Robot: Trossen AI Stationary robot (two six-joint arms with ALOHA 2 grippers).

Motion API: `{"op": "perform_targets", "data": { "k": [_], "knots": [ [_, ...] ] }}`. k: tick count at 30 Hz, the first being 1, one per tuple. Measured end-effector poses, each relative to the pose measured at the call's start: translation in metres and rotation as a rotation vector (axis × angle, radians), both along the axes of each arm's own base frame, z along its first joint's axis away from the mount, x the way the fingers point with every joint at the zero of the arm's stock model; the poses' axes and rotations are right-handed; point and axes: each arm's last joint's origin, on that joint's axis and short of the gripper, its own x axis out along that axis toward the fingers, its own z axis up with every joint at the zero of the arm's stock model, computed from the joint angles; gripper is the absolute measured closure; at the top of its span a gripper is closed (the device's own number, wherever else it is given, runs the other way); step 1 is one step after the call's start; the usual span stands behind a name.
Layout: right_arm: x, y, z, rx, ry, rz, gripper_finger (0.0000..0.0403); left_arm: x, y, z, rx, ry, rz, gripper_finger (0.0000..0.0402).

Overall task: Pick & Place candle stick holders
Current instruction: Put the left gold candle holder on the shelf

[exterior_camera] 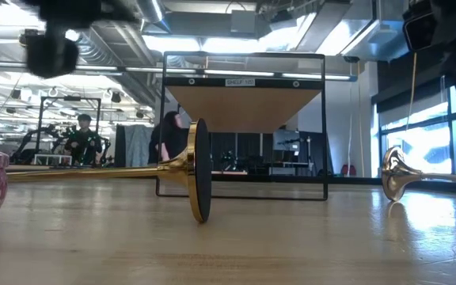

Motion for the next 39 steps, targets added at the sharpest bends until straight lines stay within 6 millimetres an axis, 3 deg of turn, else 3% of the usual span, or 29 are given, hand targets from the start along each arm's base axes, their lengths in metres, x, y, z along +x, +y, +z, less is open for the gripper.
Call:
{"op": "perform_targets", "data": {
  "k": [4,9,19,27,39],
  "knots": [
    [-0.002,-0.001,-0.004,-0.052,0.041,0.096,0.0259,-0.011,0.007,0.013,0.147,-0.207,-0.044,0.0400],
    [-0.004,0.001,-0.014,-0.097,0.141,0.225,0.0259,-0.016,0.010,0.022,0.404,-0.228,-0.085,0.0400],
    [0.008,0.010,-0.038,-0.200,0.307,0.370,0.0259,-0.016,0.011,0.022,0.375,-0.225,-0.057,0.0399],
    [0.025,0.015,-0.035,-0.414,0.470,0.342,0.0258,-0.016,0.011,0.022,0.349,-0.229,-0.054,0.0400],
    [0.034,0.008,-0.033,-0.375,0.519,0.224,0.0256,-0.016,0.012,0.020,0.365,-0.202,-0.037,0.0400]
  ]
}}
